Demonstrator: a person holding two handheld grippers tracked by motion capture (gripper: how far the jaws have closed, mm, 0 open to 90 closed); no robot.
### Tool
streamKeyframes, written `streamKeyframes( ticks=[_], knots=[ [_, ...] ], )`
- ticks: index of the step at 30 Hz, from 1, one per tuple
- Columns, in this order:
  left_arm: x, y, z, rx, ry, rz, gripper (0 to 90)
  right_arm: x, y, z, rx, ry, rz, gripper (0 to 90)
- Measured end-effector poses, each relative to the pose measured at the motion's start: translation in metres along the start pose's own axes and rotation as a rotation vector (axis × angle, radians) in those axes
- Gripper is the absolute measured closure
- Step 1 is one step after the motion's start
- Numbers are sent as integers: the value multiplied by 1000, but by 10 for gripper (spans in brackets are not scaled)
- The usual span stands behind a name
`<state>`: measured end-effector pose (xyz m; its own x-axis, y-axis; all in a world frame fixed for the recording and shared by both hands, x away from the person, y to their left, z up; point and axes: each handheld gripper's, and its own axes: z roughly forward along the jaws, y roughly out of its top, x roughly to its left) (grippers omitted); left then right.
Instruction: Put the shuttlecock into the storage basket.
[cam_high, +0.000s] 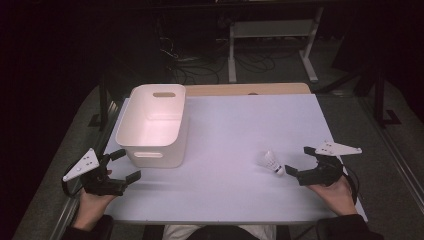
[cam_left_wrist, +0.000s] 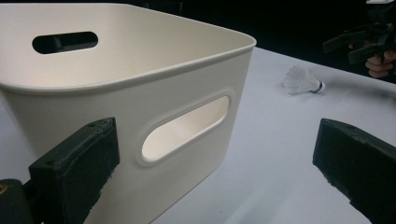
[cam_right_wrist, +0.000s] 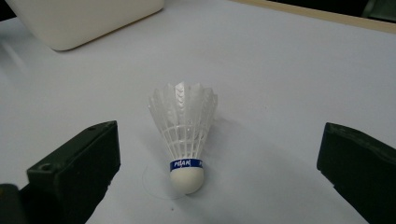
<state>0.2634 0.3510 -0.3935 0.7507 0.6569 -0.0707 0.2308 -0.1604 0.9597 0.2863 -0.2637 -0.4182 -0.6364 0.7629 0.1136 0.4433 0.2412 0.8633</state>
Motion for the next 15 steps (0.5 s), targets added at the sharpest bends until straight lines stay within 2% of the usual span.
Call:
streamKeyframes(
  ticks=[15],
  knots=[
    [0, 0, 0, -1, 6, 3, 4, 3, 9, -3, 42, -8, -3, 0]
  ],
)
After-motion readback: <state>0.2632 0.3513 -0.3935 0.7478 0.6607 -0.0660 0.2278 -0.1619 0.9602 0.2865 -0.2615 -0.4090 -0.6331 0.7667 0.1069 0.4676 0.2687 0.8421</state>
